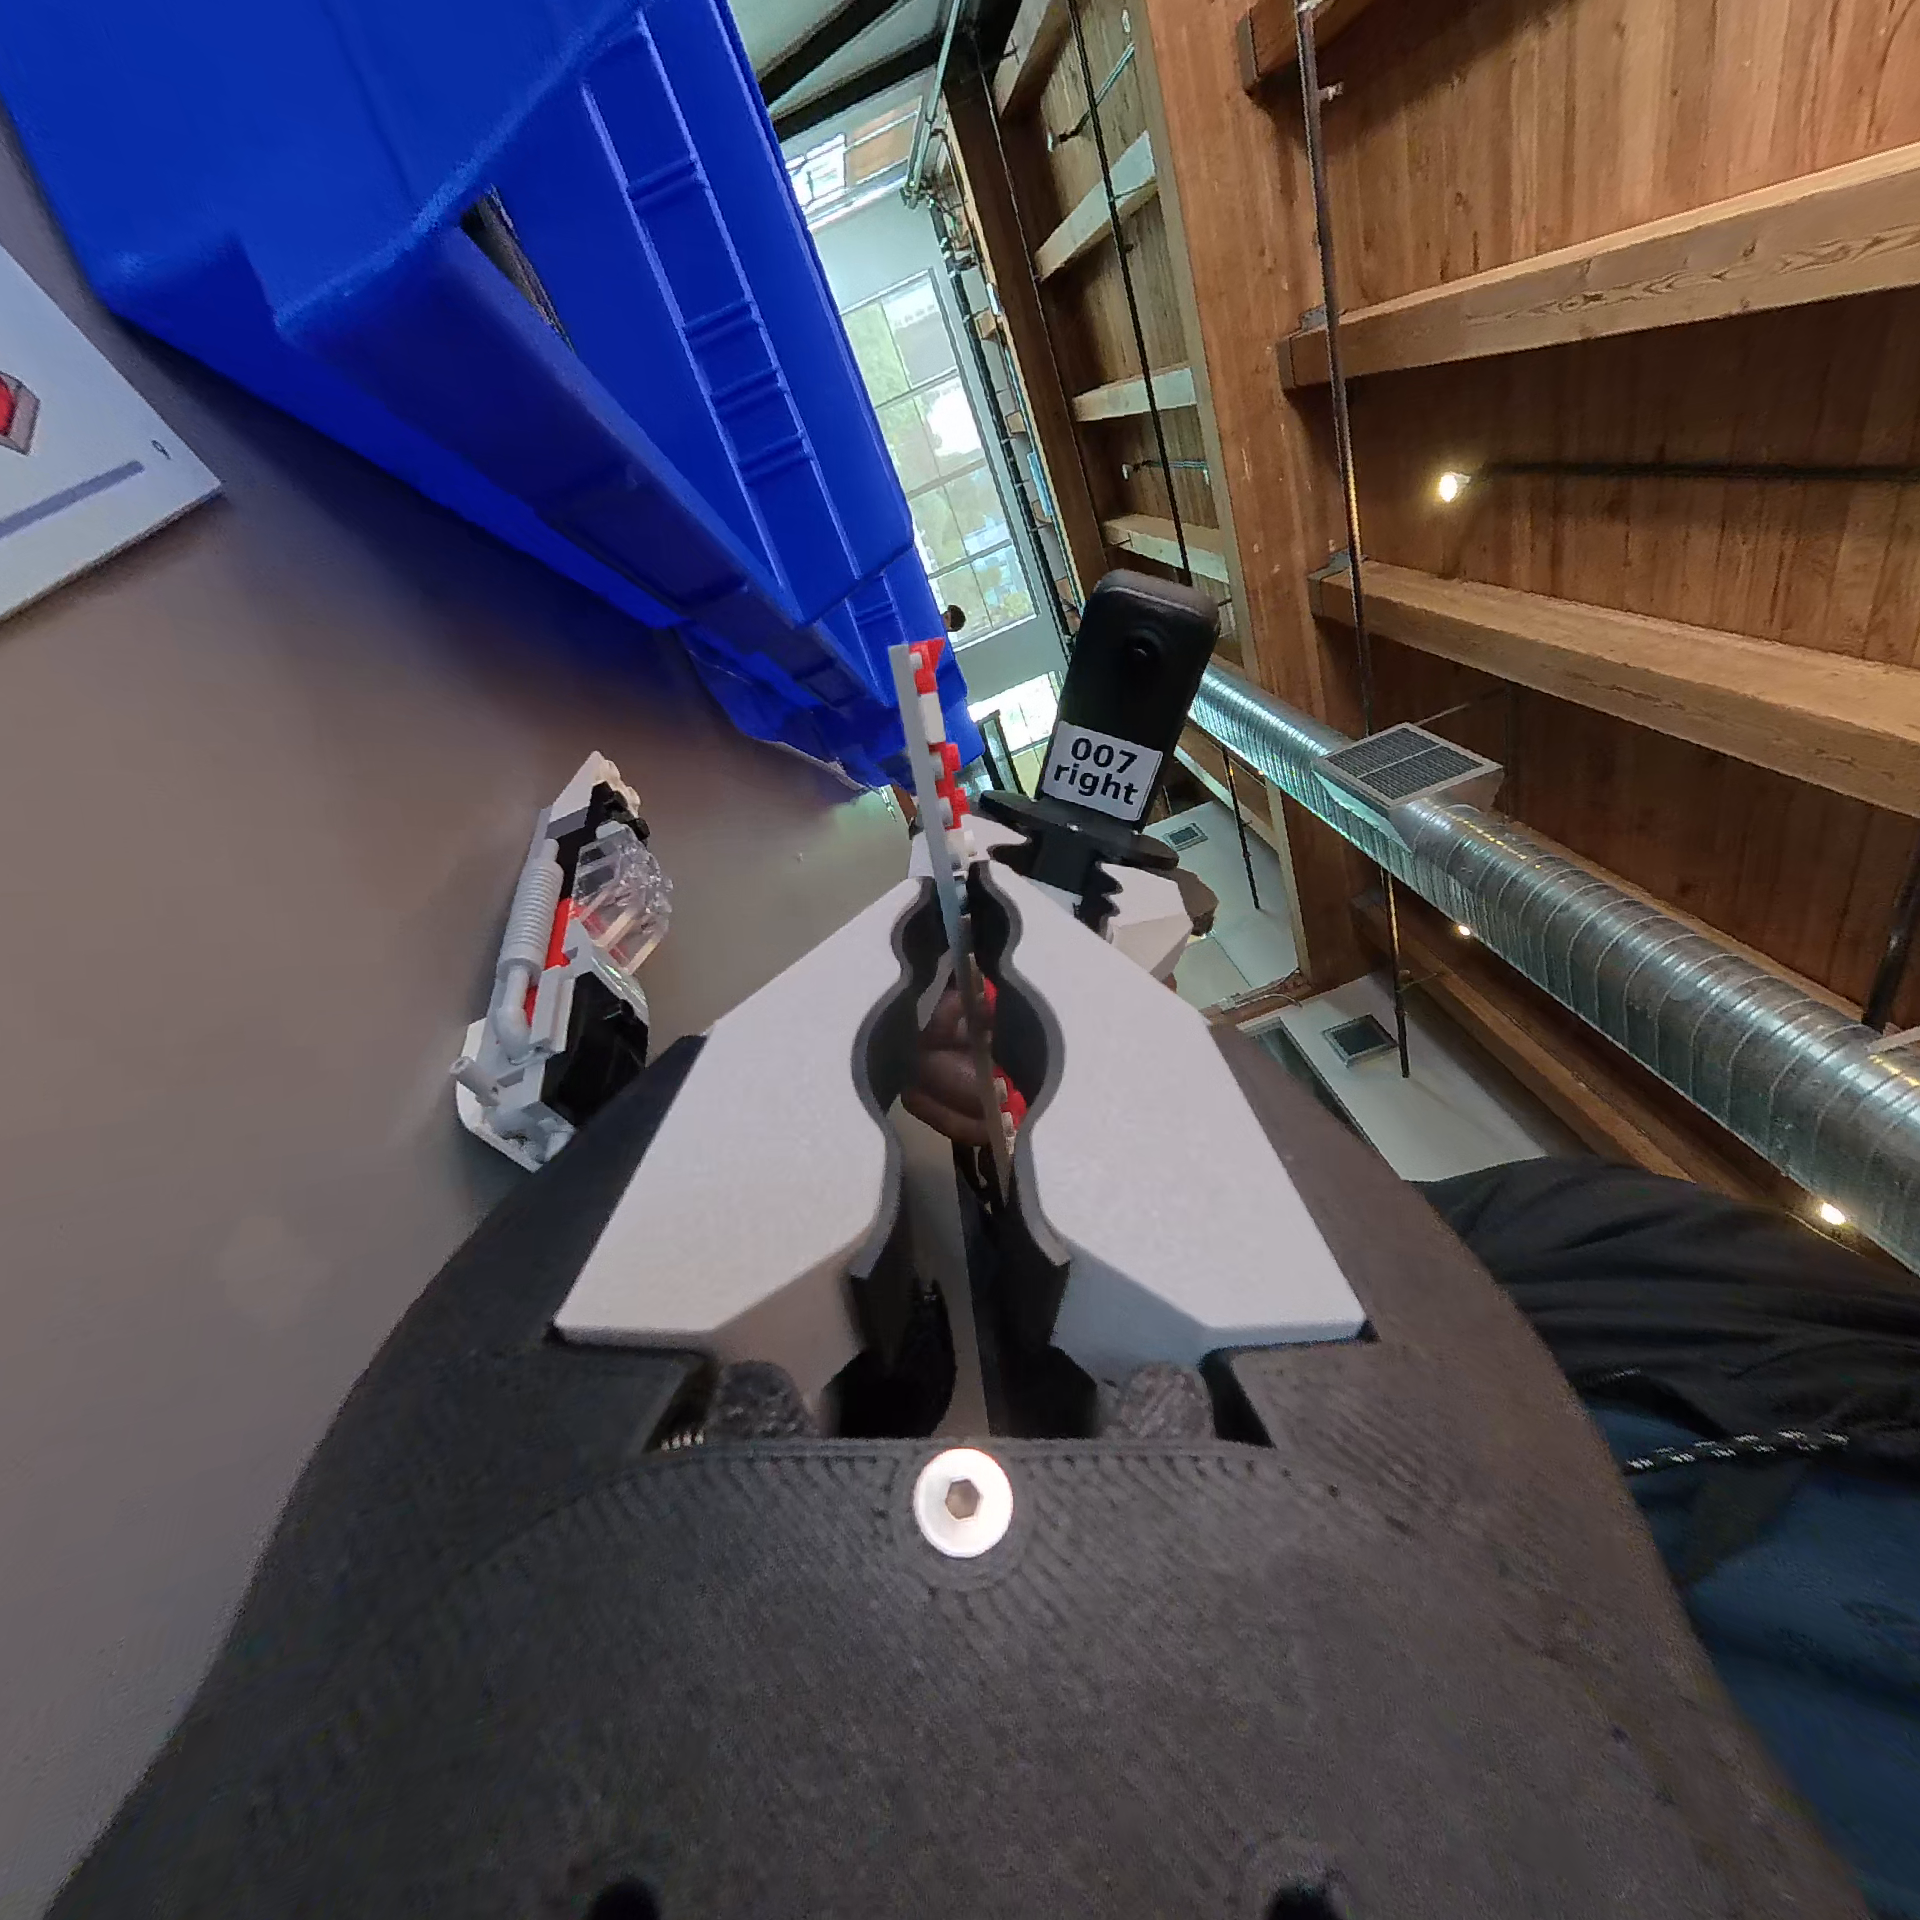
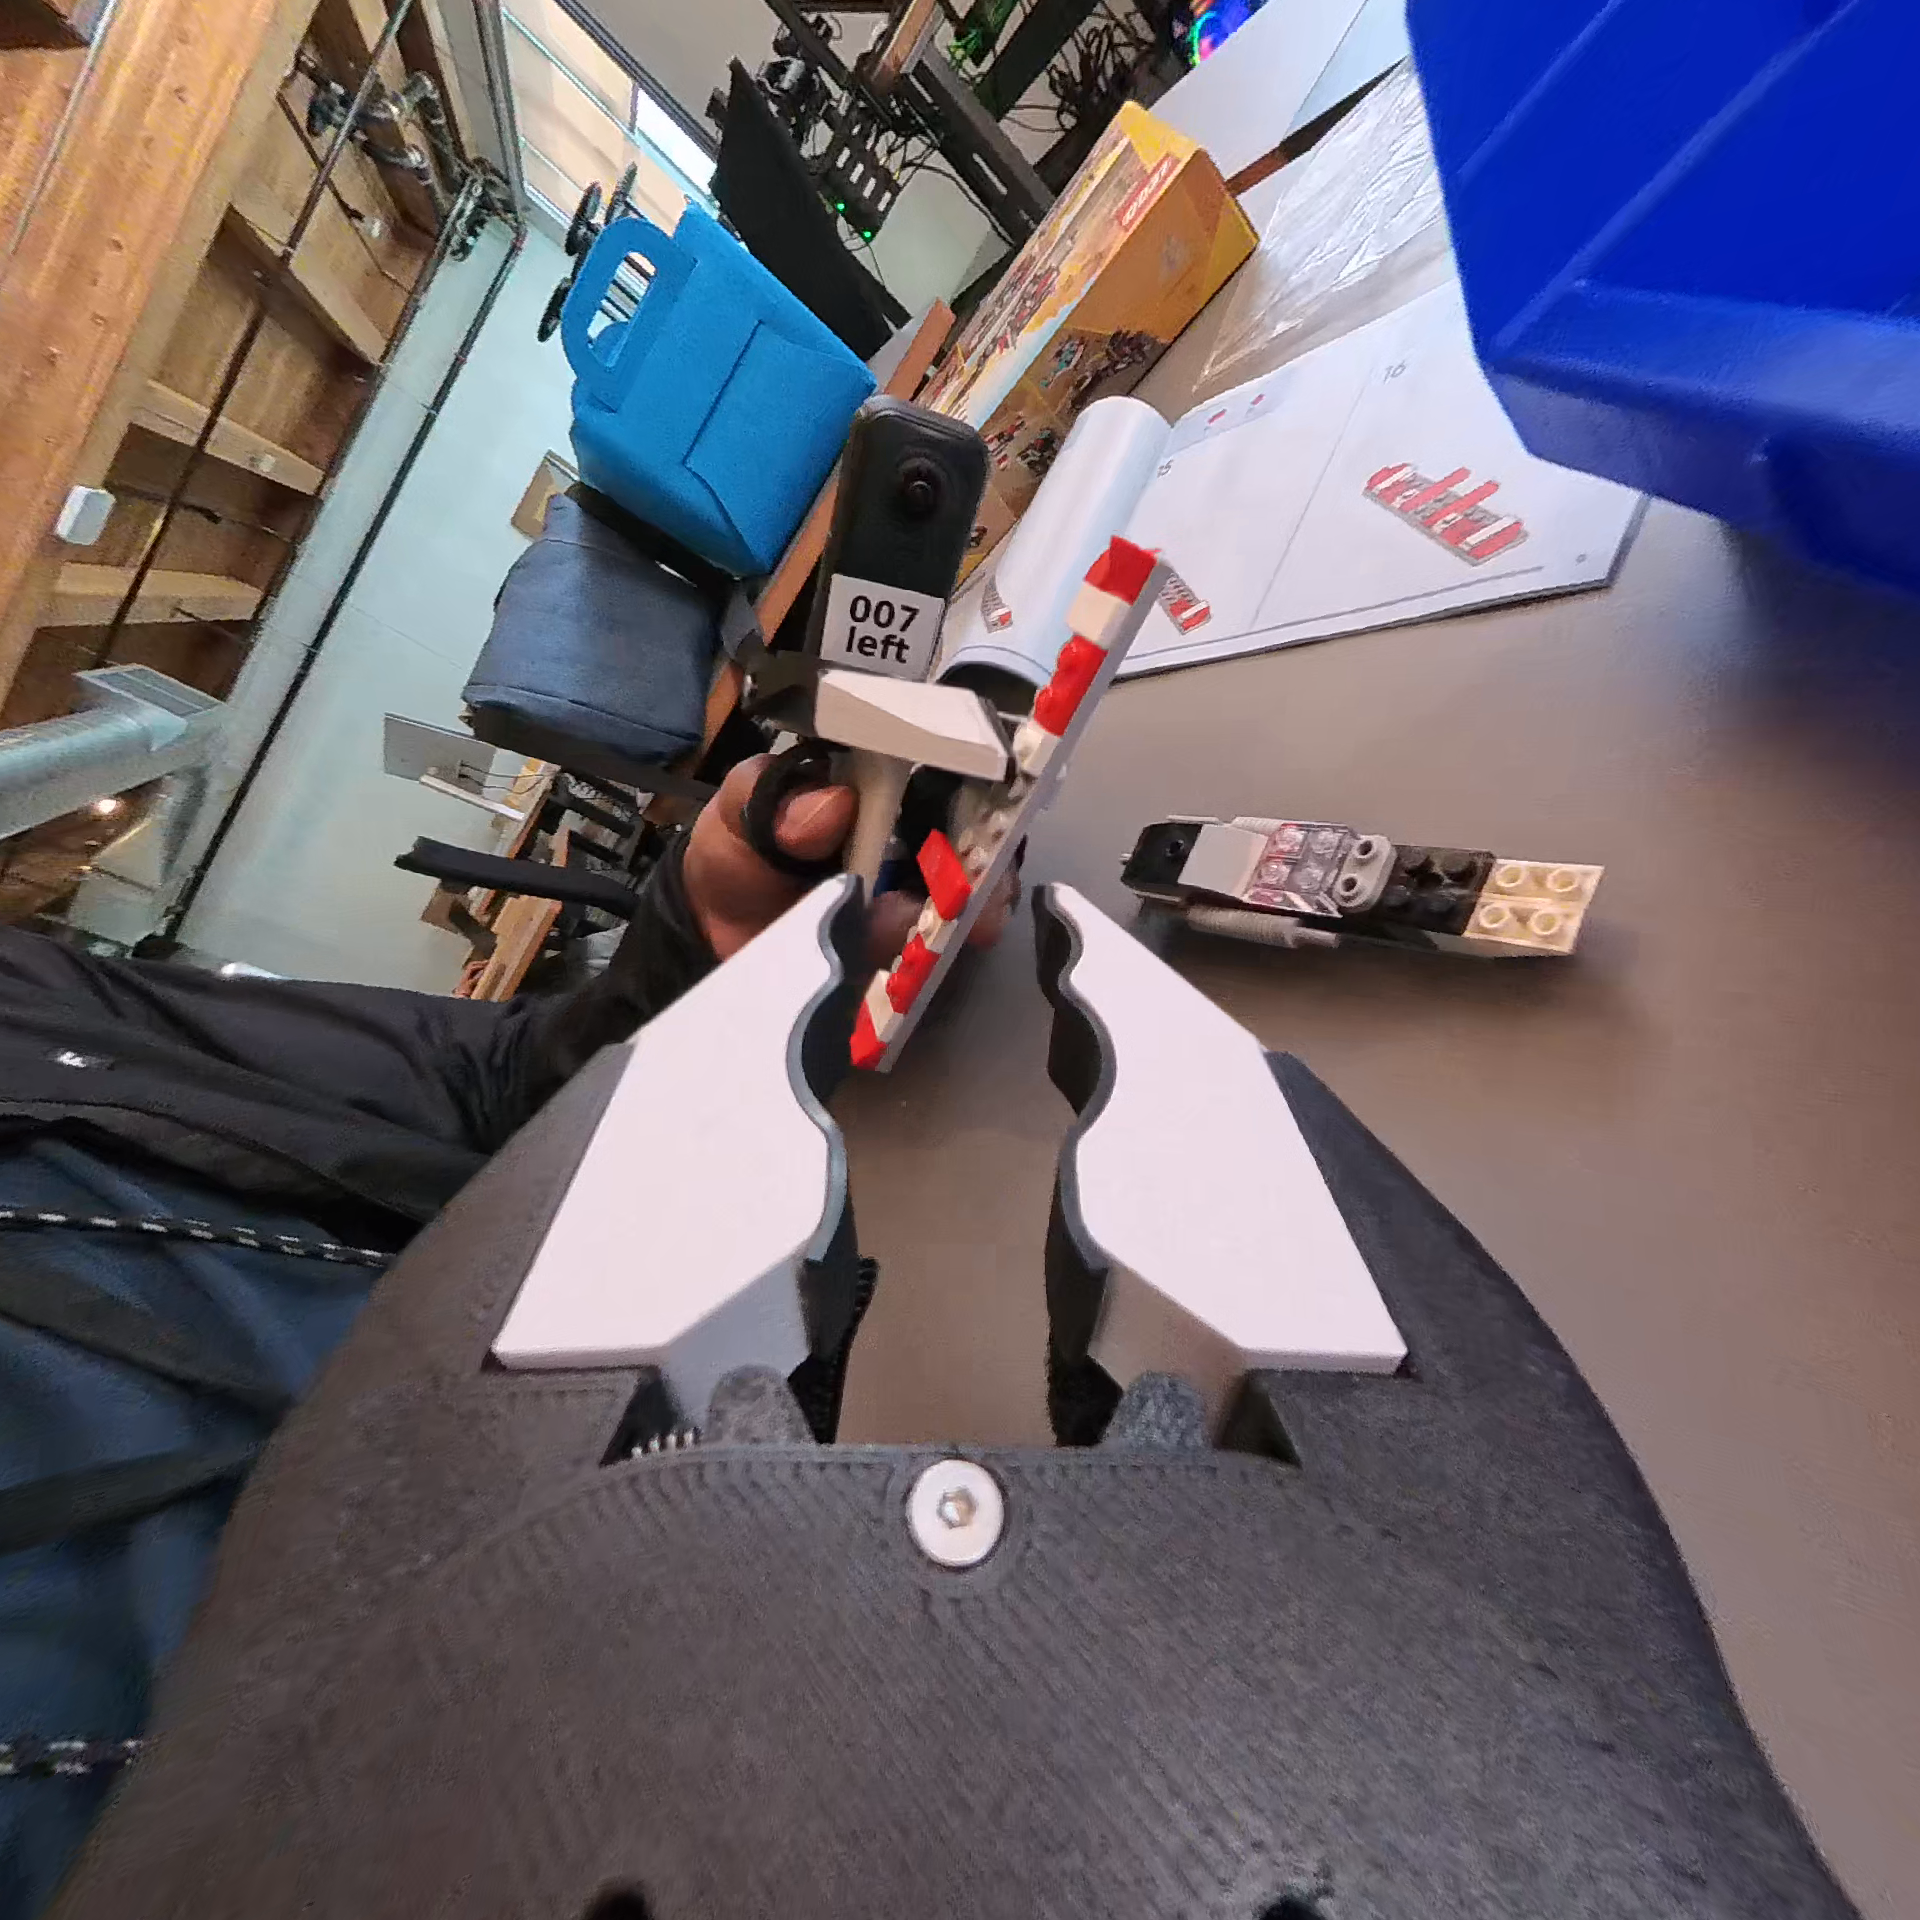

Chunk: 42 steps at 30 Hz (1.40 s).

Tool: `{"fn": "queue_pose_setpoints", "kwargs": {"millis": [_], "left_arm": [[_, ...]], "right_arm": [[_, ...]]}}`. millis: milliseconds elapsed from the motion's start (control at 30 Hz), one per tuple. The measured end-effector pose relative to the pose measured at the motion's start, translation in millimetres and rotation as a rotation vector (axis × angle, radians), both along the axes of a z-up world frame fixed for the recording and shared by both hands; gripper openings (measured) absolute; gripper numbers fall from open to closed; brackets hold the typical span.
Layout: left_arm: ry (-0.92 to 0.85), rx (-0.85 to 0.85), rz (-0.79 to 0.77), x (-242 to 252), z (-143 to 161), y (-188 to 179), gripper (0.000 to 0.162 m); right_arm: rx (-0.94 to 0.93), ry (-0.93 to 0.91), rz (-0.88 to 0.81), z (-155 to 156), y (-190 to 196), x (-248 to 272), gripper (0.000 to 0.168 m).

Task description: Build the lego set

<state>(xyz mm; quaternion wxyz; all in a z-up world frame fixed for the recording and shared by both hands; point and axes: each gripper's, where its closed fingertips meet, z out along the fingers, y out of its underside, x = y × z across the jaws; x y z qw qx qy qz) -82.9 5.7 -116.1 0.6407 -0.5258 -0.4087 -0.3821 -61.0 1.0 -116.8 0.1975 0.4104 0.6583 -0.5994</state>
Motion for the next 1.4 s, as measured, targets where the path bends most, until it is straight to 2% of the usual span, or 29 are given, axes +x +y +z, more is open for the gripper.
{"fn": "queue_pose_setpoints", "kwargs": {"millis": [467, 967, 1400], "left_arm": [[0.032, 0.018, -0.033, 6, 7, 2, 0.005], [0.049, 0.023, -0.053, 11, 9, 5, 0.005], [0.053, 0.03, -0.052, 12, 11, 6, 0.006]], "right_arm": [[-0.054, -0.044, 0.051, 3, -5, 5, 0.024], [-0.032, -0.037, 0.082, 1, -7, 7, 0.011], [-0.016, -0.005, 0.074, 0, -7, 7, 0.008]]}}
